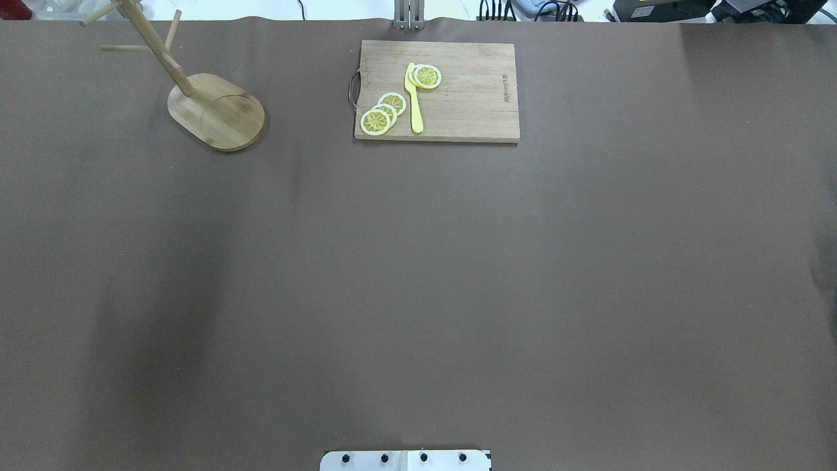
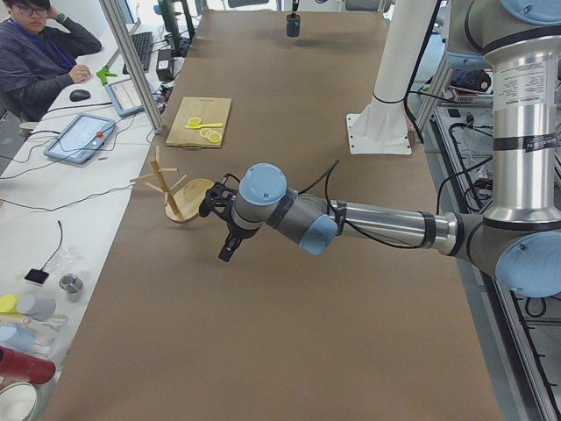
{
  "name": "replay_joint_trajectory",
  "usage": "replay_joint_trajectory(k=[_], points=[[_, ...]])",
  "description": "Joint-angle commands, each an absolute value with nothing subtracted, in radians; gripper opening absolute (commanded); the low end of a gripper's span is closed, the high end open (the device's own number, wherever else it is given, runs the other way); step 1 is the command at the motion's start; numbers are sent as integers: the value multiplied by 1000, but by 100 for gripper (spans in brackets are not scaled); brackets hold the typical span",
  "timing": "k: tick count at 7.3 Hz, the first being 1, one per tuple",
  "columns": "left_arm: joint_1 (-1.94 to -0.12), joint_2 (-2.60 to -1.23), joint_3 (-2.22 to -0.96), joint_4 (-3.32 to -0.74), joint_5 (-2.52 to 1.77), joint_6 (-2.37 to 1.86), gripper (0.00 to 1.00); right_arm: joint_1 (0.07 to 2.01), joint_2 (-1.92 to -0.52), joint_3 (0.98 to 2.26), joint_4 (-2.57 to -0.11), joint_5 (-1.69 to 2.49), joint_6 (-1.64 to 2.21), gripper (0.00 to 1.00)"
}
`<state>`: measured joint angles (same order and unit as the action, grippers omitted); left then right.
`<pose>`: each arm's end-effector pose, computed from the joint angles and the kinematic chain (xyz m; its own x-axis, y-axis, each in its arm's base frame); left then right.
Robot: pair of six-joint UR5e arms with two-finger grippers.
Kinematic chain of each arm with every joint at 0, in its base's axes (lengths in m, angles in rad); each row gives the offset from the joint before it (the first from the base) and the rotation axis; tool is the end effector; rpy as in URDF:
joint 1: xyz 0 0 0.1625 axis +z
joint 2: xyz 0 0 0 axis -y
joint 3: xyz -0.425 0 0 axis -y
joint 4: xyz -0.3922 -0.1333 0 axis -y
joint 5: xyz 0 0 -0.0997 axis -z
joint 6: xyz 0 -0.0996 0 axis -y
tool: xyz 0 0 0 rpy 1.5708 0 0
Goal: Hang cup on storage rack
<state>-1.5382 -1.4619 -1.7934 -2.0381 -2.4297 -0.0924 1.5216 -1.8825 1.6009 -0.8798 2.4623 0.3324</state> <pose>-0.0428 -0.4642 0.5401 0.6392 0.3577 -0.6808 0.0319 0.8722 0.4881 0.0379 -0.3651 0.6937 0.5935 -0.0226 0.8045 -0.1571 0.9771 0.1434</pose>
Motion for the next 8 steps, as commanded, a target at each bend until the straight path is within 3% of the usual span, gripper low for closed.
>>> replay_joint_trajectory(k=[1, 5, 8], points=[[-1537, -1448, -1804, -2039, -2430, -97, 99, 1416, -1850, 1743, -881, 2465, 650, 0], [-1537, -1448, -1798, -2039, -2428, -98, 99, 1078, -1676, 1925, -943, 2224, 1334, 0], [-1536, -1450, -1796, -2037, -2428, -101, 99, 826, -1252, 2017, -1590, 1992, 1601, 0]])
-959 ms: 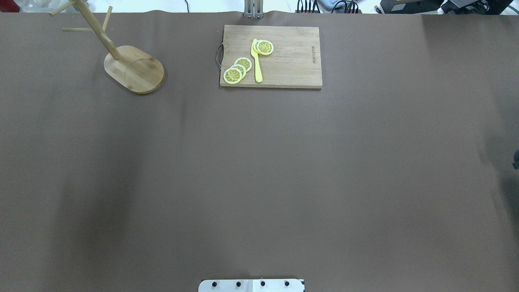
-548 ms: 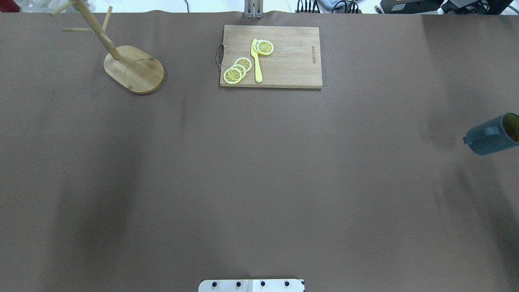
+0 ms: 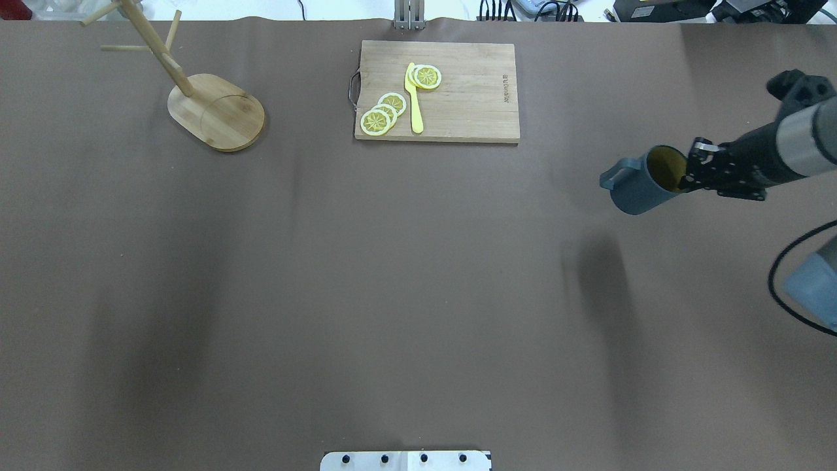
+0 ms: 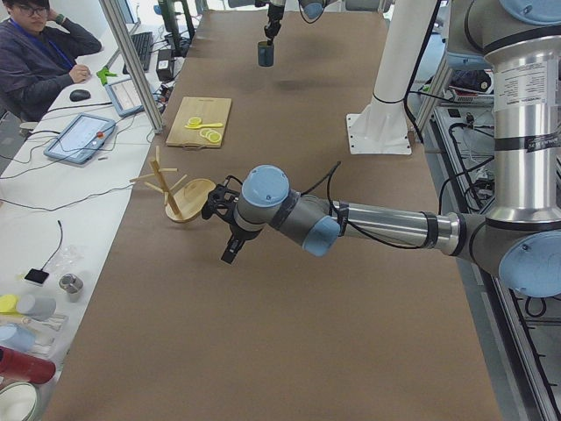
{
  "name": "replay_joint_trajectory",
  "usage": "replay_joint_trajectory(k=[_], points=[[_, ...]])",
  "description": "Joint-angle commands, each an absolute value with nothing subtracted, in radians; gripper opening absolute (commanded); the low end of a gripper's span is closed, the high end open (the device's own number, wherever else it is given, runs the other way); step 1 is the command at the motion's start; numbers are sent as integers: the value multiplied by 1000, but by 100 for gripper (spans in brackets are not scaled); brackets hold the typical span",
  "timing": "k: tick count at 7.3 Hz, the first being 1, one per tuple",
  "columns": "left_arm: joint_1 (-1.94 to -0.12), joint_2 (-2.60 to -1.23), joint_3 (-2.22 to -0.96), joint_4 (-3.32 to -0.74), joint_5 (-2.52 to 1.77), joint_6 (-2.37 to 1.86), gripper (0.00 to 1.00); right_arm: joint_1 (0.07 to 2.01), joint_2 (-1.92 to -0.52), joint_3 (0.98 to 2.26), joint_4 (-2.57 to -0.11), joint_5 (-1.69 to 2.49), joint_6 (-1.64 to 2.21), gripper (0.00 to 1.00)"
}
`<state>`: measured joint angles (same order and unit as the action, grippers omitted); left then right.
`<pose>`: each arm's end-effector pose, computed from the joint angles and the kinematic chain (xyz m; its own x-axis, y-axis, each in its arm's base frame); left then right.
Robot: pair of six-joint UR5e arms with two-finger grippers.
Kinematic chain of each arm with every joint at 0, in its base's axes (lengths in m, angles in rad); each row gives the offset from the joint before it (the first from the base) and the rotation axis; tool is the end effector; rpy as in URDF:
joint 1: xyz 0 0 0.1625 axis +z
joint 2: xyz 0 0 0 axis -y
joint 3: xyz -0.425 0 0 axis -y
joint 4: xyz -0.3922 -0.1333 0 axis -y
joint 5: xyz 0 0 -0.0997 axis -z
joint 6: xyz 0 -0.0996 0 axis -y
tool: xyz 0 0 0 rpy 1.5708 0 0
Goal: Hang cup on storage rack
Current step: 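Carry the blue mug with the right gripper toward the cutting board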
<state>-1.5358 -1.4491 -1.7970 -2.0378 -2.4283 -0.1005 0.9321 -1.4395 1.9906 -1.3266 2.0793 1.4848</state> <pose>-0.0419 -0.4593 0.5443 0.6393 0.3452 -0.6871 0.0349 0.8796 0.4744 -0.2429 -0.4694 0.3682 0.4582 0.4913 0.7407 -0.4564 0.8452 -0.2783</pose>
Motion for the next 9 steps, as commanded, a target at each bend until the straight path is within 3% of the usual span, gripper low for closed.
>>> replay_joint_trajectory(k=[1, 3, 6, 9], points=[[-1536, -1454, -1795, -2037, -2428, -103, 99, 727, -1136, 2007, -1691, 1906, 1720, 0], [-1534, -1460, -1787, -2036, -2427, -104, 99, 584, -1008, 1953, -1715, 1797, 1917, 0], [-1534, -1460, -1784, -2037, -2428, -114, 99, 540, -717, 1615, -1713, 1755, 2035, 0], [-1534, -1460, -1782, -2037, -2428, -114, 99, 503, -533, 1381, -1712, 1740, 2137, 0]])
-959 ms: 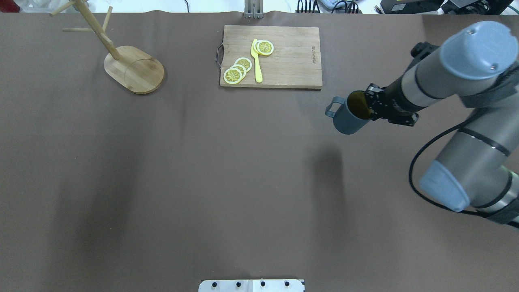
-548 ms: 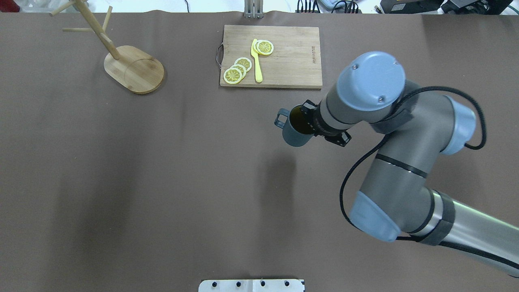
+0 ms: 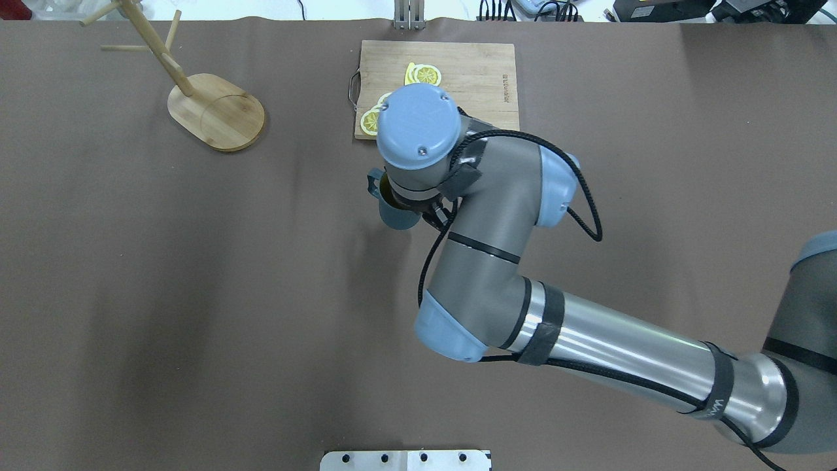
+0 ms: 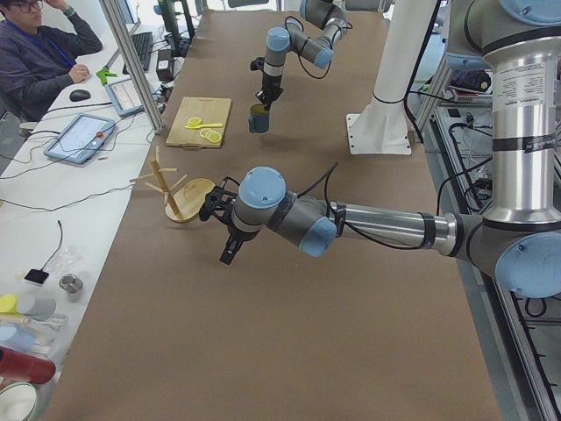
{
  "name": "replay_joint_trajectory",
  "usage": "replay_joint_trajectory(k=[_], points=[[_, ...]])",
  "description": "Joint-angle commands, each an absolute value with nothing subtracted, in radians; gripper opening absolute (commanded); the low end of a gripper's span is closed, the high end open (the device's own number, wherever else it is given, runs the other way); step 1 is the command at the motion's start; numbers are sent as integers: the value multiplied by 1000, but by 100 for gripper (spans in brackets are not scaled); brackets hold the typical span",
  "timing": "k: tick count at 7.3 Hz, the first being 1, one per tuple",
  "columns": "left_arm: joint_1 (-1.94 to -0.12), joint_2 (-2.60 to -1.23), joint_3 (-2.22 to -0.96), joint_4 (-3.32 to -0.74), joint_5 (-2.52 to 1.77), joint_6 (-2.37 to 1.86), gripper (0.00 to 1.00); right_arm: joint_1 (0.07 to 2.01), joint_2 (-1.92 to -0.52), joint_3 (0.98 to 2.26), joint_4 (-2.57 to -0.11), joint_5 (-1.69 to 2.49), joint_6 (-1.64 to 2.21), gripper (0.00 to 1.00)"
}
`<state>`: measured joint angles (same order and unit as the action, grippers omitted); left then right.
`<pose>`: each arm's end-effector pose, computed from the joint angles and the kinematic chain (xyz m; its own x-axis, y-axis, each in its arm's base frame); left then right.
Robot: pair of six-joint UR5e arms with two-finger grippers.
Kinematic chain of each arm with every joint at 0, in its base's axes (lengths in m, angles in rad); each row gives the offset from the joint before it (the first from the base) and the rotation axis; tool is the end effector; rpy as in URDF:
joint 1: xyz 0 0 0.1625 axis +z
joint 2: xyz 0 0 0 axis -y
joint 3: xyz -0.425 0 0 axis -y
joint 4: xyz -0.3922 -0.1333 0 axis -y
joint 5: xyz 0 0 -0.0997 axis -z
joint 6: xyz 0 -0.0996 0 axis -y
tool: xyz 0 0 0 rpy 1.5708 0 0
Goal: Hang cup on storage rack
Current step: 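Carry the blue mug with the right gripper toward the cutting board, then lower the blue mug onto the table and open the right gripper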
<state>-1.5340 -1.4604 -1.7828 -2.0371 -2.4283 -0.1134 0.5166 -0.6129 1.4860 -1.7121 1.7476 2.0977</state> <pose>-0.0409 -0.4643 0.5464 0.6383 0.3324 -0.6943 0.0415 0.8858 0.4623 -0.5856 -0.4658 0.1128 0.3660 0.7772 0.5118 -0.6572 0.6052 -0.4491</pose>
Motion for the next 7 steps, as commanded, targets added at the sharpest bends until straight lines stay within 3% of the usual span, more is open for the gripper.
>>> replay_joint_trajectory(k=[1, 6, 7], points=[[-1534, -1459, -1782, -2037, -2428, -114, 99, 503, -497, 1318, -1710, 1738, 2144, 0], [-1534, -1457, -1784, -2037, -2428, -115, 99, 486, -499, 1295, -1710, 1740, 2135, 0], [-1534, -1457, -1784, -2037, -2428, -115, 99, 488, -502, 1295, -1709, 1738, 2099, 10]])
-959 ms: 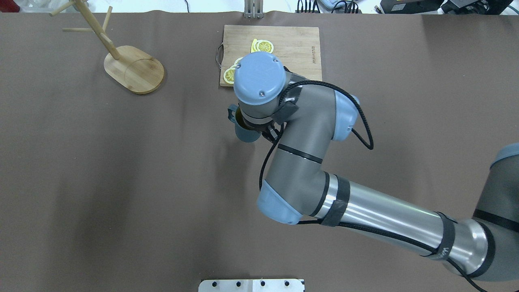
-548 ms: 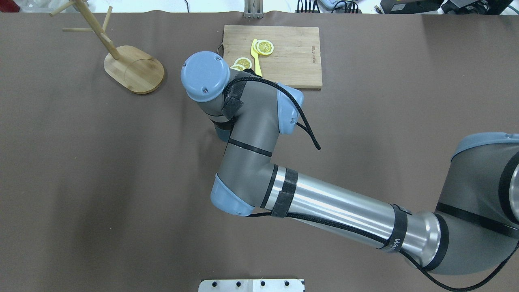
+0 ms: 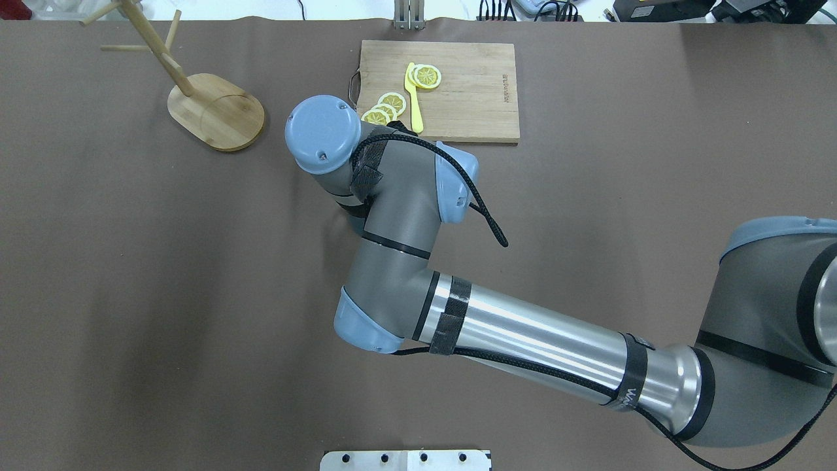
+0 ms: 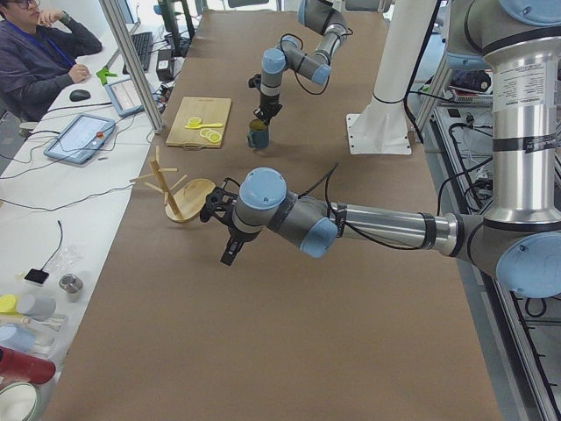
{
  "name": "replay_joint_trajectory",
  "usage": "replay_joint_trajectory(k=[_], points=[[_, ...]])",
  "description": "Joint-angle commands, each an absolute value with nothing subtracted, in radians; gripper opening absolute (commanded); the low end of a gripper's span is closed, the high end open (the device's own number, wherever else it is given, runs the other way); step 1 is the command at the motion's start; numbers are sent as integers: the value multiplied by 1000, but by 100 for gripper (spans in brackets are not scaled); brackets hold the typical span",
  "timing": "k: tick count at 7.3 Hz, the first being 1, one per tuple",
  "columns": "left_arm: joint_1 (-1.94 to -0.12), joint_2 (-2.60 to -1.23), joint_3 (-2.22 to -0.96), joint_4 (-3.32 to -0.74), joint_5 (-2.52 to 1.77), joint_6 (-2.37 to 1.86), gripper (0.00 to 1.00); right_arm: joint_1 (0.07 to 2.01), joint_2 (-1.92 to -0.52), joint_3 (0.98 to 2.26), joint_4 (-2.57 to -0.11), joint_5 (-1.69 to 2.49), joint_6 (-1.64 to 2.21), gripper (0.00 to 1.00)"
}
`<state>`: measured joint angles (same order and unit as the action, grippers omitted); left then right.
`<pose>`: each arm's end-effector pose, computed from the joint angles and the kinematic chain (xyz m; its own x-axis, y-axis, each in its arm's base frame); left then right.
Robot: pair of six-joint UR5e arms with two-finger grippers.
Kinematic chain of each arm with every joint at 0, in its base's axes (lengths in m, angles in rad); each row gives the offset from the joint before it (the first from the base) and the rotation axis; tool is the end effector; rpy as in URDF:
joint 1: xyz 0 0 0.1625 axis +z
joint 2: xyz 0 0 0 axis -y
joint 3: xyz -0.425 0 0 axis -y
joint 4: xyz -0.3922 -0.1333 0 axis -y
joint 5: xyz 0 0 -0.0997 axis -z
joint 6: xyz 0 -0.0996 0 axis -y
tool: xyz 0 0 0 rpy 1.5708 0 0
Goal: Hang cup on storage rack
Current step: 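Lower the blue mug onto the table and open the right gripper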
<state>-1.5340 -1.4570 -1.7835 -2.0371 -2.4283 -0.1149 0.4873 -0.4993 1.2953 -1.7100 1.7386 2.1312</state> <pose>-0.0410 -0.4629 0.5477 0.6383 0.3292 -0.6958 0.0424 0.8875 0.4589 -0.6402 -0.4713 0.1026 0.3952 0.8025 0.4469 -0.6867 0.5813 -0.4366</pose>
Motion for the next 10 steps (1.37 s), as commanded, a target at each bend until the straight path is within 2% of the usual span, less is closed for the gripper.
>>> replay_joint_trajectory(k=[1, 2, 4, 5, 6, 8, 10], points=[[-1534, -1457, -1784, -2037, -2428, -115, 99, 486, -502, 1296, -1707, 1729, 2086, 52], [-1534, -1457, -1784, -2037, -2428, -115, 99, 486, -502, 1296, -1707, 1712, 2085, 100], [-1534, -1456, -1783, -2037, -2428, -115, 99, 492, -505, 1319, -1707, 1691, 2054, 100], [-1534, -1457, -1781, -2037, -2428, -115, 99, 511, -520, 1375, -1709, 1690, 2037, 100], [-1534, -1463, -1796, -2037, -2430, -142, 99, 532, -564, 1449, -1710, 1692, 1987, 100], [-1507, -1547, -1818, -2034, -2462, -212, 99, 586, -742, 1663, -1712, 1695, 1811, 100], [-1445, -1633, -1821, -2058, -2511, -311, 99, 684, -845, 1761, -1712, 1754, 1622, 100]])
